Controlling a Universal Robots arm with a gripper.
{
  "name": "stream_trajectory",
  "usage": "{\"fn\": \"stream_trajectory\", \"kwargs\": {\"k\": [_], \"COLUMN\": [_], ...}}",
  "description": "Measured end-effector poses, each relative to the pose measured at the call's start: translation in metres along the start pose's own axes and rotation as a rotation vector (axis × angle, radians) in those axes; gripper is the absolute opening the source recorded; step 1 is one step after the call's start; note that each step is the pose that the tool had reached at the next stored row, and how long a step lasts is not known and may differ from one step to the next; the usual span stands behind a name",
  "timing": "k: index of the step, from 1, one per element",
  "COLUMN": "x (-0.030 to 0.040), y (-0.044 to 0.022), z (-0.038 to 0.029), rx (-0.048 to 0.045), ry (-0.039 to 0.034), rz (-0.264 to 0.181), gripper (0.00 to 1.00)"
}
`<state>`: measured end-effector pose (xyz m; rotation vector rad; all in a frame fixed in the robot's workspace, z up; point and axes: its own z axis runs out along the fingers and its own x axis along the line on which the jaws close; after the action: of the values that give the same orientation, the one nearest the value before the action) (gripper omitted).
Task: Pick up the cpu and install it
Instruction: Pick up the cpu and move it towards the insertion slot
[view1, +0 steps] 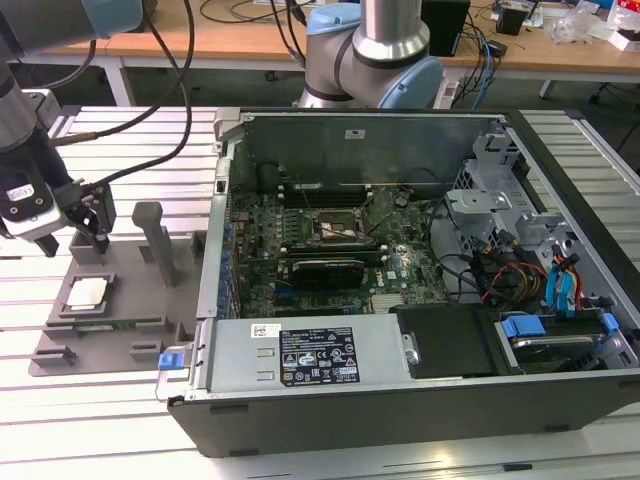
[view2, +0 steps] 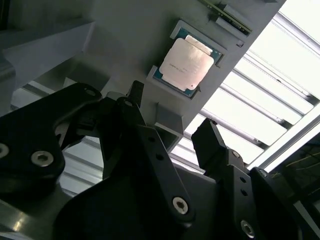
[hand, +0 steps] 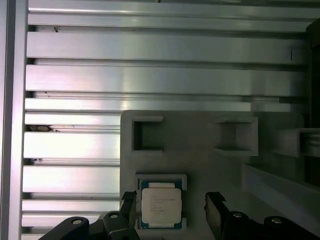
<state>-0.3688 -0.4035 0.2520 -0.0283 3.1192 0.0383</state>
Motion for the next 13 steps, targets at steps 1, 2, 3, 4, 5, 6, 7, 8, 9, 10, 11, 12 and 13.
{"fn": "stream_trajectory", "kwargs": {"k": [1, 2, 3, 4, 5, 6, 7, 8, 9, 10, 11, 12, 13], "x": [0.0, 0.0, 0.0001, 0.0001, 0.0001, 0.0002, 0.0003, 0.0004, 0.0004, 0.0004, 0.0005, 0.0005, 0.0005], "y": [0.0, -0.0001, -0.0001, -0.0001, -0.0001, -0.0002, -0.0003, -0.0005, -0.0005, -0.0005, -0.0005, -0.0006, -0.0006], "z": [0.0009, 0.0019, 0.003, 0.0039, 0.0045, 0.009, 0.0143, 0.0181, 0.0193, 0.0201, 0.0216, 0.0231, 0.0239], "rx": [0.0, 0.0, 0.0, 0.0, 0.0, 0.0, 0.0001, 0.0001, 0.0, 0.0, 0.0, 0.0, 0.0], "ry": [0.0, -0.0001, 0.0, 0.0, 0.0, 0.0, 0.0, 0.0, 0.0, 0.0, 0.0, 0.0, 0.0], "rz": [0.0, 0.0, 0.0, 0.0, 0.0, 0.0, 0.0, 0.0, 0.0, 0.0, 0.0, 0.0, 0.0], "gripper": [0.66, 0.66, 0.66, 0.66, 0.66, 0.66, 0.66, 0.66, 0.66, 0.66, 0.66, 0.66, 0.66]}}
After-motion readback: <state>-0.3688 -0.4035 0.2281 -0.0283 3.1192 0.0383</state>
